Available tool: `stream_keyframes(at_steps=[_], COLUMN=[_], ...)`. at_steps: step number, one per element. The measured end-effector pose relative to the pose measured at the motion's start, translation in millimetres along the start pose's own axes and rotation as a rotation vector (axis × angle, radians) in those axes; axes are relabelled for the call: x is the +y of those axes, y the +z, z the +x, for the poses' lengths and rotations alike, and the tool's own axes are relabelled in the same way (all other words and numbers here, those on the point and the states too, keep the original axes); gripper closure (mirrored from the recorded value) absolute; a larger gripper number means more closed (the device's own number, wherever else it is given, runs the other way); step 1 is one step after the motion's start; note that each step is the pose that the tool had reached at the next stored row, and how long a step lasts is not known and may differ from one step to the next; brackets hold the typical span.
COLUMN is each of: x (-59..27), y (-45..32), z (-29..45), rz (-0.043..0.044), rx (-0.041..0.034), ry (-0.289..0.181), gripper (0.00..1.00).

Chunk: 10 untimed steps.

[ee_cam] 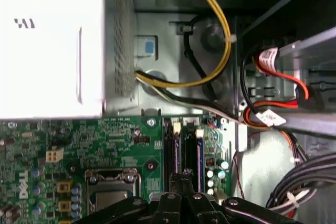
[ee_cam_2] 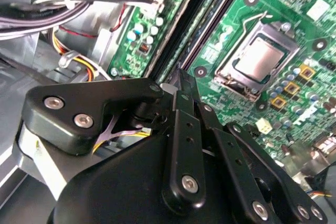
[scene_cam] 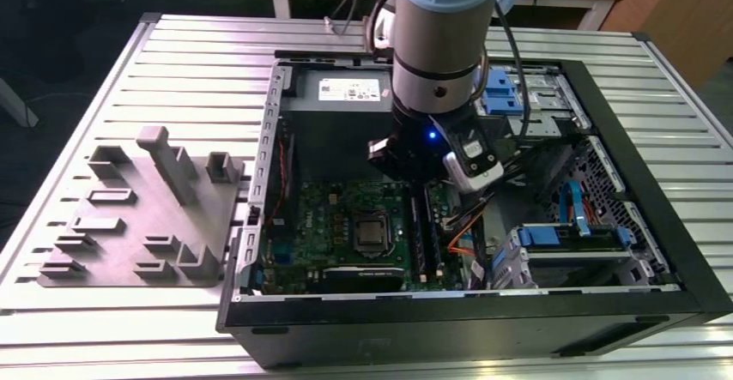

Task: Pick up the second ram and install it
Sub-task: 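Press down the second ram until it locks into place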

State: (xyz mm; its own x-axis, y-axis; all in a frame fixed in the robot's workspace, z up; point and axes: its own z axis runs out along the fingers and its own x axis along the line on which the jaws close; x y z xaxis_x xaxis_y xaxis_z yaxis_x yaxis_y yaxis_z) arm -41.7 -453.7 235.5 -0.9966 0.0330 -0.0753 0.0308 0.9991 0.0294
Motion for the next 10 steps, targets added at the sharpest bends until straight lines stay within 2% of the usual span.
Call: stream_keyframes(at_steps=[7, 10], x=[12.6, 15.0], y=[0.7, 1.9], z=[0.5, 0.5], rz=[0.0000, 0.0000], rx=[0.0000, 0.0000], ry=[0.000, 0.000], gripper=[0.93, 0.93])
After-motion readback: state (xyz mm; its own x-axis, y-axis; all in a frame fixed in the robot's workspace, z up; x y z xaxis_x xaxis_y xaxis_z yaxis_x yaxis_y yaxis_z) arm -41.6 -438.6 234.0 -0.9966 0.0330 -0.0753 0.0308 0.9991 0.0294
